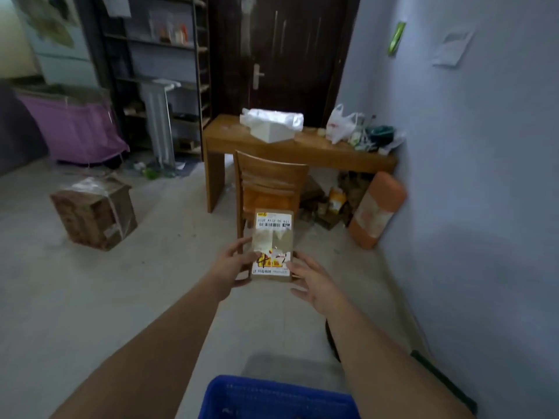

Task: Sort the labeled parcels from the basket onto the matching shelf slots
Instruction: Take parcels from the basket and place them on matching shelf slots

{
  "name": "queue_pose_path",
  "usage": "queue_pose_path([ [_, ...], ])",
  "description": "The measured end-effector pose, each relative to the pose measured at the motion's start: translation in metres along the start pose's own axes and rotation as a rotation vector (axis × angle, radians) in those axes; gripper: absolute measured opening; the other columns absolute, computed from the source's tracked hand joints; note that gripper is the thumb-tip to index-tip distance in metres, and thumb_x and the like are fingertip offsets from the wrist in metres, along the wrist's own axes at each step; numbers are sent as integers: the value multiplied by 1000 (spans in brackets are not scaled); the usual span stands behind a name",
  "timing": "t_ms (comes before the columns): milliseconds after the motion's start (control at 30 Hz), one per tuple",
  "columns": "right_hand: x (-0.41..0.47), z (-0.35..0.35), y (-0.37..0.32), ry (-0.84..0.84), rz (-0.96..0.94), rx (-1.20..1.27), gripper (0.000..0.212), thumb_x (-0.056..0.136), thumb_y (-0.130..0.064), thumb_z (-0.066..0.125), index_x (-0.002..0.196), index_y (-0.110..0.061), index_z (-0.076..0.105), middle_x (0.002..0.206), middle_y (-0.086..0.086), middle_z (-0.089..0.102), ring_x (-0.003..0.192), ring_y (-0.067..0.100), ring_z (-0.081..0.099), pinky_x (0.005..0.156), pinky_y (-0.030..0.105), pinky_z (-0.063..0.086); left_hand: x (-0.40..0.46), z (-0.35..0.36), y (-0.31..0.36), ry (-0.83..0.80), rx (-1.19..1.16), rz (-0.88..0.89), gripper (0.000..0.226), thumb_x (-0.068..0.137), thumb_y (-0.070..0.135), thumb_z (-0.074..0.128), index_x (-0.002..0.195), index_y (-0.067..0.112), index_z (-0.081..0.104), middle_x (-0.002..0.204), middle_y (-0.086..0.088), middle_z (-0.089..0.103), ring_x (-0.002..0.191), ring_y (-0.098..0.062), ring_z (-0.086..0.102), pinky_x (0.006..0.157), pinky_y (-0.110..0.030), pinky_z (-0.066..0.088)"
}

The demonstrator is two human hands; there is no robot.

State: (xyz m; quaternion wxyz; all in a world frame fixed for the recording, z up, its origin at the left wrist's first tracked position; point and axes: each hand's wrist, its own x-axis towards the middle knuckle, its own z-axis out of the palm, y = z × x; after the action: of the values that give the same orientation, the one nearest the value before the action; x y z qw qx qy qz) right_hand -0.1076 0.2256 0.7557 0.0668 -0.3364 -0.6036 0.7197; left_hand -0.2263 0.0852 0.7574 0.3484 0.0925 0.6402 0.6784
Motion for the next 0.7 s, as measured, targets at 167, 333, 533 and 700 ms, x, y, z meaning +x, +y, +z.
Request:
queue_pose_path([
  [167, -65, -4, -140, 4, -249, -4, 49, 86, -19, 67, 131, -26, 49, 117, -1, 66, 106, 18, 61, 91, 36, 48, -56, 29, 144, -85, 2, 246, 46, 82, 10, 68, 121, 31, 56, 103, -4, 69, 91, -22, 67, 70, -37, 53],
  [333, -137, -4, -262, -29, -509, -3, 53, 86, -17, 66, 135, -26, 46, 117, -1, 64, 109, 19, 60, 96, 40, 46, -121, 51, 272, -147, 49, 543, 44, 82, 9, 68, 119, 29, 57, 101, -2, 69, 92, -23, 68, 67, -35, 55],
  [533, -200, 2, -342, -35, -726, -13, 43, 88, -13, 64, 127, -25, 51, 111, 2, 67, 107, 20, 62, 98, 40, 47, -171, 61, 360, -171, 123, 757, 44, 80, 15, 71, 120, 29, 58, 111, -3, 69, 104, -23, 66, 86, -48, 53],
  [700, -219, 1, -360, -17, -779, -35, 42, 88, -14, 65, 126, -26, 52, 110, 1, 68, 109, 20, 61, 95, 37, 49, -185, 65, 379, -196, 136, 813, 40, 83, 14, 69, 118, 29, 58, 106, 0, 71, 103, -21, 67, 88, -50, 53],
])
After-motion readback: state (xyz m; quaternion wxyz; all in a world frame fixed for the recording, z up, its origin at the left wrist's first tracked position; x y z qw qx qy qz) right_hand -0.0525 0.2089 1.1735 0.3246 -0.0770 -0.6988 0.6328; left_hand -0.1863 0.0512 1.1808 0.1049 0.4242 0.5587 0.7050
